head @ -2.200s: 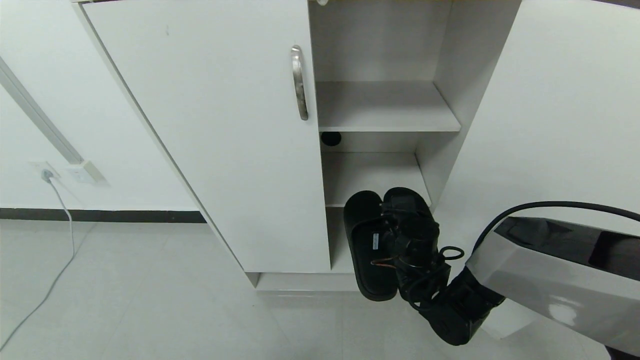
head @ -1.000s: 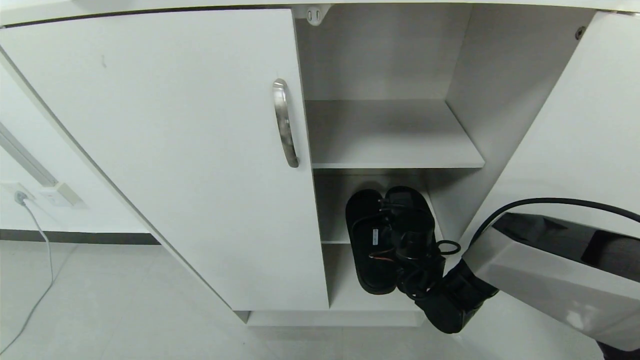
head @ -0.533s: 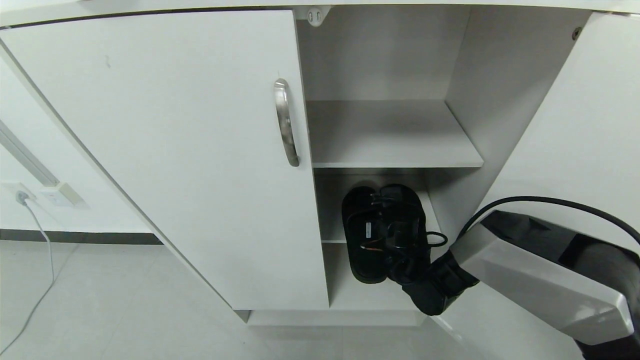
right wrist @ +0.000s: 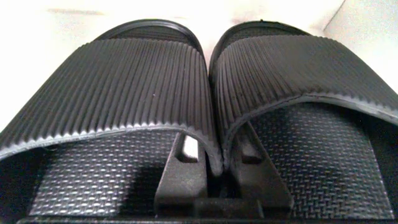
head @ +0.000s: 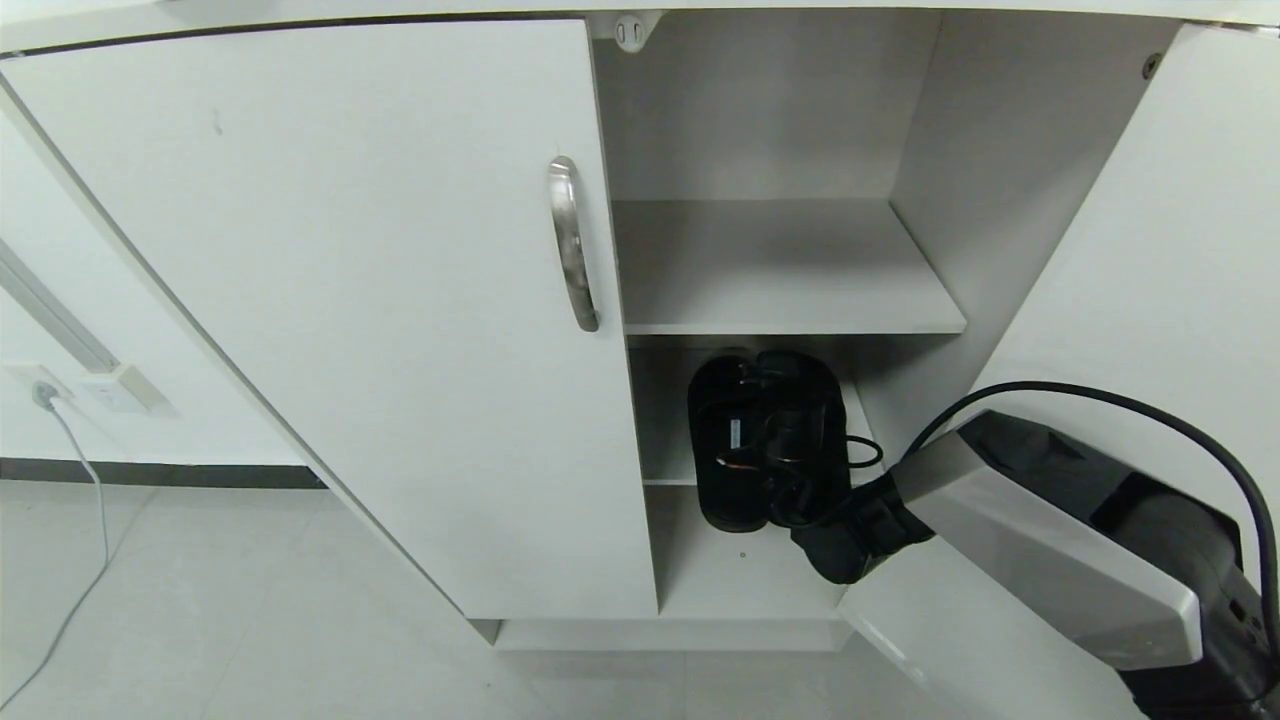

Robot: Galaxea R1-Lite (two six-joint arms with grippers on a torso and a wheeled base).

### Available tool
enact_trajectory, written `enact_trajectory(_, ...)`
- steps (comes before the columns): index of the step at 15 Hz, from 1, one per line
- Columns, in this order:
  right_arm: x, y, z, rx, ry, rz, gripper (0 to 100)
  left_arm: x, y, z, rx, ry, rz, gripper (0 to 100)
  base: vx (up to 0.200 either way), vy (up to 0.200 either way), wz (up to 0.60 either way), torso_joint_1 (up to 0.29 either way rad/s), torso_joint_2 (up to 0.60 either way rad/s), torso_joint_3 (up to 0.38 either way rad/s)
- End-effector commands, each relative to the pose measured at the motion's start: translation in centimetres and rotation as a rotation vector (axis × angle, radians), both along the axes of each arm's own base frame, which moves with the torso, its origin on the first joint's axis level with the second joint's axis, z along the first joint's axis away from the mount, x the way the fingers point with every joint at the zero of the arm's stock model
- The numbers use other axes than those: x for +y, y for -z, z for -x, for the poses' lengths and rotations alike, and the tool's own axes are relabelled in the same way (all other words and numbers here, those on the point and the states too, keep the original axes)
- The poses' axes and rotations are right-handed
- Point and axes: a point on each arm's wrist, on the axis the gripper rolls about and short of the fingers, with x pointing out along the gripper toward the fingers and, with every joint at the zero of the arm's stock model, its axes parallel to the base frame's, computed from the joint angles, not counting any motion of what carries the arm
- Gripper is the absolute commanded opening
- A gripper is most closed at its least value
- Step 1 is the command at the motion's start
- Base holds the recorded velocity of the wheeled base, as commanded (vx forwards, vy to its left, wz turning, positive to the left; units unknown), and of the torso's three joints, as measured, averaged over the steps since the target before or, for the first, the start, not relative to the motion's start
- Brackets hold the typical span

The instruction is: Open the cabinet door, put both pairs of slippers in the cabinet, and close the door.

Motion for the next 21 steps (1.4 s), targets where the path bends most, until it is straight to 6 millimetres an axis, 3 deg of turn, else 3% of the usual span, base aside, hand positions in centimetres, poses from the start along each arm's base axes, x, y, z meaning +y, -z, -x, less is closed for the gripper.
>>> enact_trajectory(1, 0.4, -1.1, -0.8, -0.016, 0.003, -0.011, 0, 0.0, 0.0, 0.0, 0.002, 0.000, 0.001, 0, 0.000, 0.000, 0.00, 0.000, 0.00, 0.000)
enact_trajectory(8, 0.3, -1.1, -2.5, -0.021, 0.023, -0.015, 0, 0.0, 0.0, 0.0, 0.002, -0.002, 0.006, 0, 0.000, 0.000, 0.00, 0.000, 0.00, 0.000)
enact_trajectory(21, -0.2, 0.0, -3.3, -0.002, 0.038, -0.003, 0, 0.0, 0.0, 0.0, 0.002, -0.002, 0.005, 0, 0.000, 0.000, 0.00, 0.000, 0.00, 0.000)
